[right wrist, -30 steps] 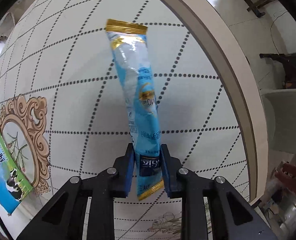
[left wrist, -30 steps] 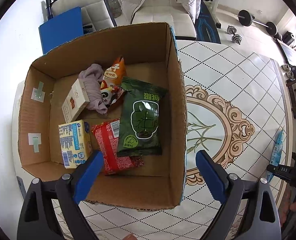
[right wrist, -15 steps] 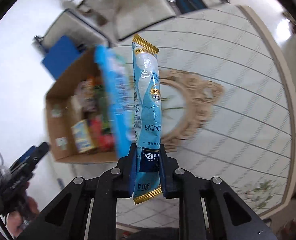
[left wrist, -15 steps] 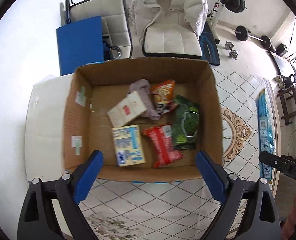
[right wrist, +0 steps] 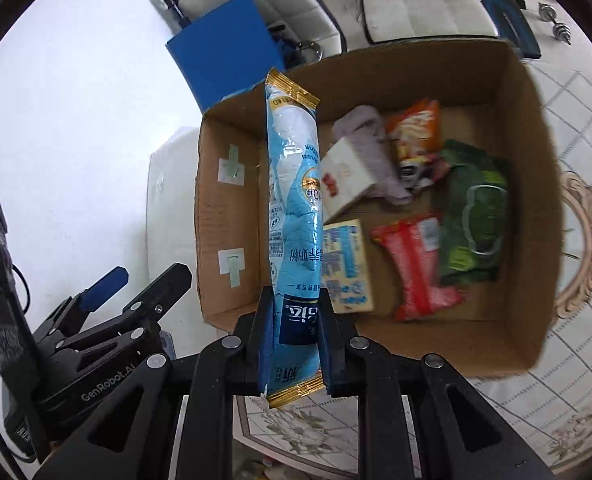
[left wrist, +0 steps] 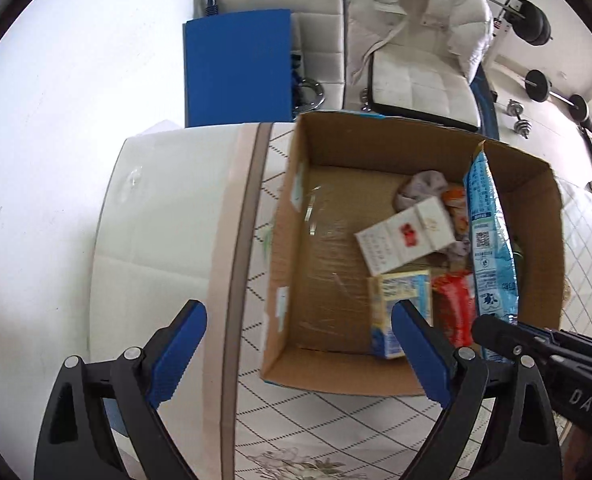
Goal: Organize soft objects
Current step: 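Carry the ice-pop stick into the box and open the right tool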
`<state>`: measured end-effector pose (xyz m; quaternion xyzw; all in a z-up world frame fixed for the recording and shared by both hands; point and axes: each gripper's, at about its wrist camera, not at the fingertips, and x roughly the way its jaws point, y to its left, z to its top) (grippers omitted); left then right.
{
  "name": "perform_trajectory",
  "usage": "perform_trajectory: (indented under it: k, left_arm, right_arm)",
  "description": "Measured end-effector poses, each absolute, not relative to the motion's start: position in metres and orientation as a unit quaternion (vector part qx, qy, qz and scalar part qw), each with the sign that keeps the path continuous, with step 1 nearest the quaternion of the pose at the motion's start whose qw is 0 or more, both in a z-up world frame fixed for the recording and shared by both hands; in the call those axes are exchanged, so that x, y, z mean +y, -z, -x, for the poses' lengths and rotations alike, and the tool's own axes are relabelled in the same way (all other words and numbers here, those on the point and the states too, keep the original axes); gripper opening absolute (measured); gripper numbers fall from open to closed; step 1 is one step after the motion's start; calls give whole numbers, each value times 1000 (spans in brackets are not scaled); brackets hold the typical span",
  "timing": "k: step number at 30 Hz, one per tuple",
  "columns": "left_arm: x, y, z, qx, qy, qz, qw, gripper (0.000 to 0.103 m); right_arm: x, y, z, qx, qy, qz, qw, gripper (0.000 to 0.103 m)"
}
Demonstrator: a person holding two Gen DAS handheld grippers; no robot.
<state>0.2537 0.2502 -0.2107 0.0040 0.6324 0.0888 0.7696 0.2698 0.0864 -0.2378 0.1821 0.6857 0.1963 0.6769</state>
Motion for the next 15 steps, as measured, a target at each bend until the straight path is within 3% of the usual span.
perform_trajectory:
  k: [10, 15]
  left_arm:
    - [292, 238, -264, 649, -107, 22, 753, 94]
    - [290, 236, -260, 648, -100, 35, 754, 94]
  right_arm:
    - [134, 283, -285, 695, -216, -188, 659, 26]
    - [124, 287, -285, 697, -201, -173, 666, 57]
